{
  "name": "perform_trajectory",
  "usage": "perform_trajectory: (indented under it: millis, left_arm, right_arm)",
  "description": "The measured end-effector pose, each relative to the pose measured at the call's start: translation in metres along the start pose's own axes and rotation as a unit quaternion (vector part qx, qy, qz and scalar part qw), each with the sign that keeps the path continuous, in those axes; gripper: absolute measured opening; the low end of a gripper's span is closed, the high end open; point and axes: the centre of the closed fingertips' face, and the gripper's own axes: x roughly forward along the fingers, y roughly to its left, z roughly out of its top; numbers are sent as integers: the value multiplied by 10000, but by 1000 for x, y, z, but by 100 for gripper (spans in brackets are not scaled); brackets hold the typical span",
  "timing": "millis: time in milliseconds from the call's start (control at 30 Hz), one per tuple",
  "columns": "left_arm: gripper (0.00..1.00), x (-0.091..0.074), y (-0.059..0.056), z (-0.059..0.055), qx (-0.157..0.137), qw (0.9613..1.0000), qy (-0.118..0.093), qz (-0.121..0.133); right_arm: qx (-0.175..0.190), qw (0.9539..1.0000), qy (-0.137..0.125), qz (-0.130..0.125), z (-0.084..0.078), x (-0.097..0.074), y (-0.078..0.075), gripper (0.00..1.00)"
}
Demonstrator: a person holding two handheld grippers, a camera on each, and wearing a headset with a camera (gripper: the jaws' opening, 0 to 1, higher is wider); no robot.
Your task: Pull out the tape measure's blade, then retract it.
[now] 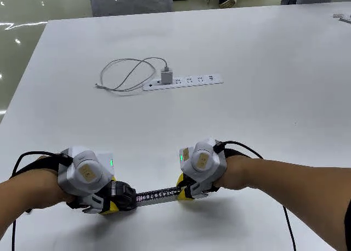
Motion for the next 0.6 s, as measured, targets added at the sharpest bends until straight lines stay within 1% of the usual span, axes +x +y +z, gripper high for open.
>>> perform_trajectory:
  millis: [600]
  left_arm:
    - [31,0,0,0,-24,10000,-10,22]
  right_arm:
    - [-97,9999,48,35,-8,-6,-1,9]
